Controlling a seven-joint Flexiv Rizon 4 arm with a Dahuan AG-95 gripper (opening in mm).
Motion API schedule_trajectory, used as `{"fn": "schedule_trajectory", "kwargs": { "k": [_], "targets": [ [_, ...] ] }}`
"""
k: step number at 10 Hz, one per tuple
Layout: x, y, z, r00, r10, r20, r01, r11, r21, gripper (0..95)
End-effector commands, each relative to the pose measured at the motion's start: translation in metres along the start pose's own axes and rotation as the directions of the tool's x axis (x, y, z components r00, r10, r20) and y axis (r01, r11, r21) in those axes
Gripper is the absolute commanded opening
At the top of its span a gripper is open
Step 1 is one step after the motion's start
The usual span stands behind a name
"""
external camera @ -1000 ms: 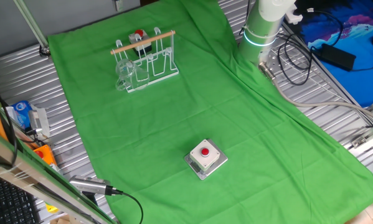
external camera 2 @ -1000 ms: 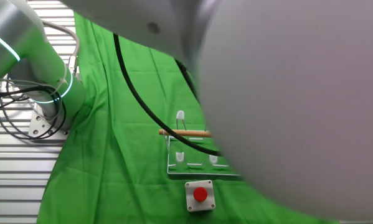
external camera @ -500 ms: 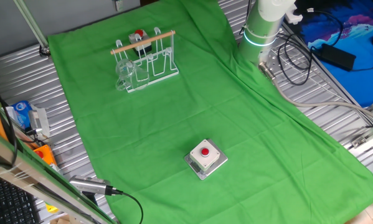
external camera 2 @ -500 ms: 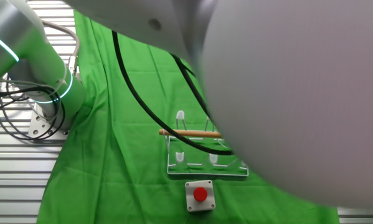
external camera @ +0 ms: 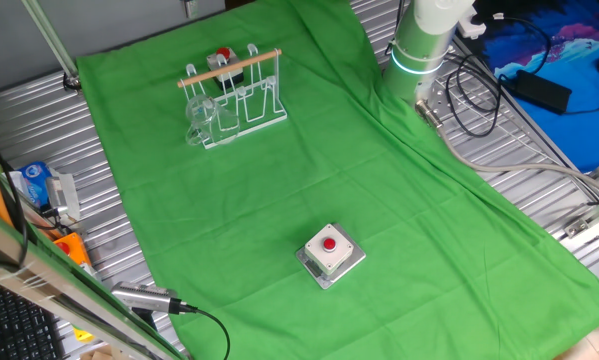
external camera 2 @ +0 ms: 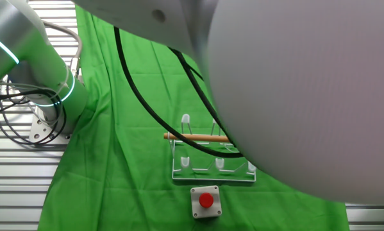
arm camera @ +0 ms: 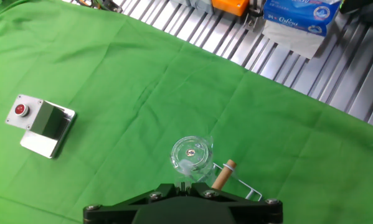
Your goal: Put the cup on the cup rack
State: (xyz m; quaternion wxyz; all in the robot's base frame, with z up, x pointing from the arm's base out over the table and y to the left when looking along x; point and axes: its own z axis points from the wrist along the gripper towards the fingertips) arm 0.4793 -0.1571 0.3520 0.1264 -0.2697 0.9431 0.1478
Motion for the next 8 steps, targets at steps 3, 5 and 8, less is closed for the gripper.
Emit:
{"fn": "schedule_trajectory", "kwargs": {
  "k": [3, 5, 8],
  "targets": [
    [-0.0001, -0.0001, -0.0001, 1.000, -0.003, 0.003, 0.003, 1.000, 0.004, 0.0],
    [-0.0001, -0.0001, -0.0001, 1.000, -0.003, 0.000, 0.003, 1.000, 0.009, 0.0],
    [-0.0012, 0.0006, 0.0012, 1.000, -0.002, 0.019, 0.002, 1.000, 0.014, 0.0]
  ]
}}
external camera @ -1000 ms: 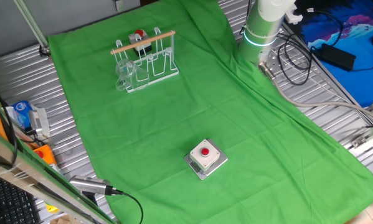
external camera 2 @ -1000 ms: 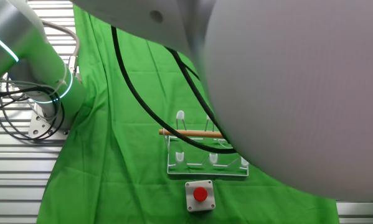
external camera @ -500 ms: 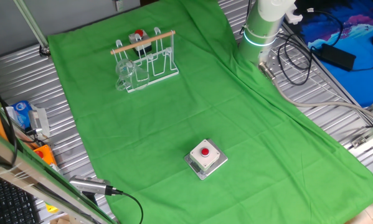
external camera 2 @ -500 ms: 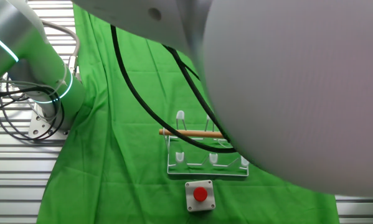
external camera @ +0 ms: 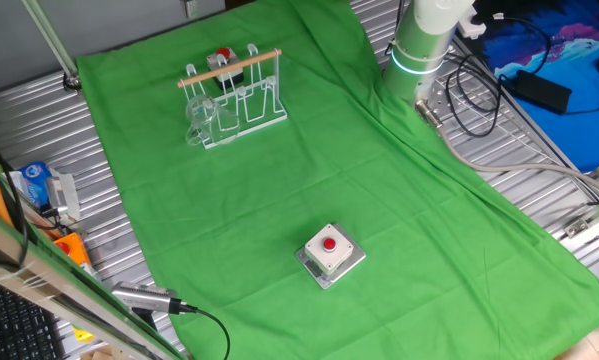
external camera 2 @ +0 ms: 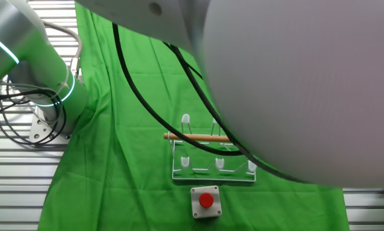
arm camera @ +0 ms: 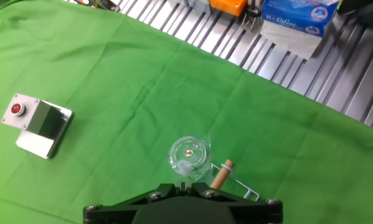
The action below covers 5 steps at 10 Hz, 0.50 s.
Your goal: Put the cup on the cup rack
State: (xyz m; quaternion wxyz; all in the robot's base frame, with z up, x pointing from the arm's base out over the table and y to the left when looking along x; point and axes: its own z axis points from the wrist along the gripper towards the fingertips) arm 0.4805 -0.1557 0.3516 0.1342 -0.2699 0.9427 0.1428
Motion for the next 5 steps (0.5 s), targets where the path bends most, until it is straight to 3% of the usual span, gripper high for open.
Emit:
{"fn": "schedule_trajectory", "kwargs": {
  "k": [1, 5],
  "targets": [
    [-0.002, 0.002, 0.003, 1.000, 0.008, 0.014, -0.008, 1.000, 0.006, 0.0],
    [-0.017, 0.009, 0.025, 0.999, 0.040, 0.037, -0.041, 0.999, 0.023, 0.0]
  ]
}}
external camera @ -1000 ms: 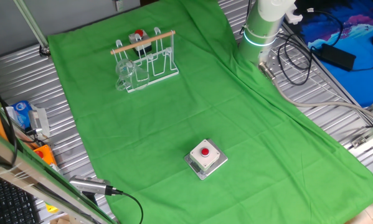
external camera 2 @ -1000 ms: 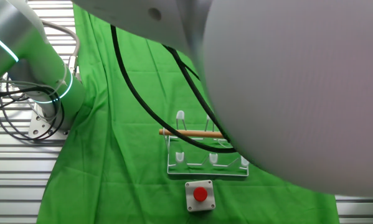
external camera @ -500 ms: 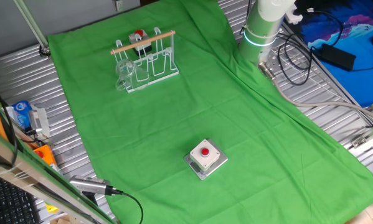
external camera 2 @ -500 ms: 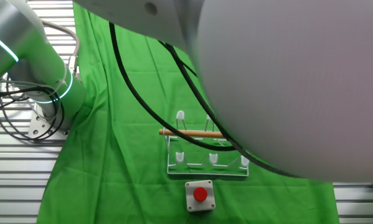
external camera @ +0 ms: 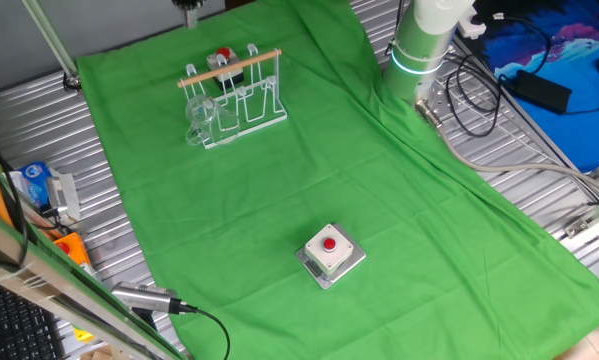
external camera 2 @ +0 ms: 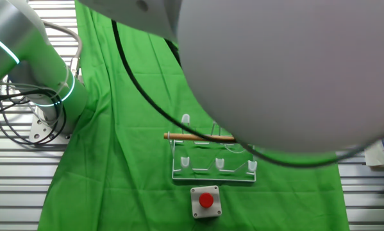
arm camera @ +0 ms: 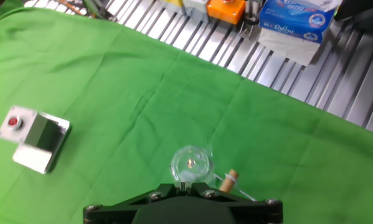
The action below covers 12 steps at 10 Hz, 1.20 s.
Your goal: Put the cup on the cup rack
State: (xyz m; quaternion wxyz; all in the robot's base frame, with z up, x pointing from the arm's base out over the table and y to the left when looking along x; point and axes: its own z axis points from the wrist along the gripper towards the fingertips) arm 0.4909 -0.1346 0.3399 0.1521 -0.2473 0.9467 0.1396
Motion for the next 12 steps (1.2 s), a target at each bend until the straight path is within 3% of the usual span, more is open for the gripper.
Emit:
{"fn": "schedule_trajectory", "kwargs": {
  "k": [1, 4, 9, 10, 11, 12],
  "targets": [
    [-0.004, 0.001, 0.013, 1.000, 0.001, 0.001, -0.001, 1.000, 0.001, 0.0],
    [-0.005, 0.003, 0.035, 1.000, -0.007, -0.002, 0.007, 1.000, 0.003, 0.0],
    [-0.005, 0.003, 0.040, 0.999, -0.041, -0.020, 0.042, 0.999, 0.008, 0.0],
    [-0.004, 0.003, 0.040, 0.999, -0.040, -0.035, 0.041, 0.999, 0.013, 0.0],
    [-0.004, 0.003, 0.040, 0.997, -0.028, -0.070, 0.027, 1.000, -0.015, 0.0],
    [-0.004, 0.003, 0.040, 0.996, -0.027, -0.083, 0.025, 0.999, -0.022, 0.0]
  ]
}}
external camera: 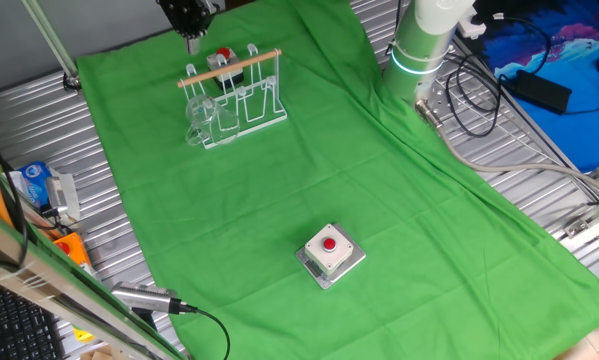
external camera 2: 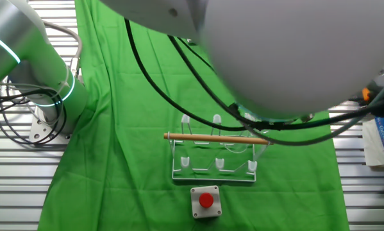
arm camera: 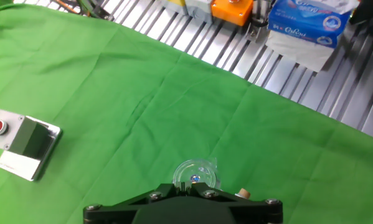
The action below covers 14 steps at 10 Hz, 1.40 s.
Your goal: Put the cup on the cup rack
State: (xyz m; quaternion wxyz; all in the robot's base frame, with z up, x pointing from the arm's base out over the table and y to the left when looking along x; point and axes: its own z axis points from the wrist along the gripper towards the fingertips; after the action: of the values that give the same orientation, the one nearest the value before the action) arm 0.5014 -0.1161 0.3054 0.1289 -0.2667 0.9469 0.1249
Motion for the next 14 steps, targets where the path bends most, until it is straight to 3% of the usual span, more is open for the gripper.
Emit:
{"fn": "schedule_trajectory", "kwargs": {
  "k": [1, 6, 11, 13, 14],
  "targets": [
    [0.000, 0.000, -0.001, 1.000, -0.001, -0.031, 0.000, 0.999, -0.034, 0.0],
    [0.000, 0.000, -0.001, 0.997, -0.080, -0.020, 0.080, 0.996, -0.036, 0.0],
    [-0.001, -0.001, 0.001, 0.995, -0.094, -0.019, 0.094, 0.995, -0.038, 0.0],
    [-0.013, -0.004, 0.015, 0.996, -0.085, -0.006, 0.085, 0.996, -0.040, 0.0],
    [-0.028, -0.005, 0.032, 0.997, -0.075, -0.008, 0.075, 0.997, -0.035, 0.0]
  ]
}}
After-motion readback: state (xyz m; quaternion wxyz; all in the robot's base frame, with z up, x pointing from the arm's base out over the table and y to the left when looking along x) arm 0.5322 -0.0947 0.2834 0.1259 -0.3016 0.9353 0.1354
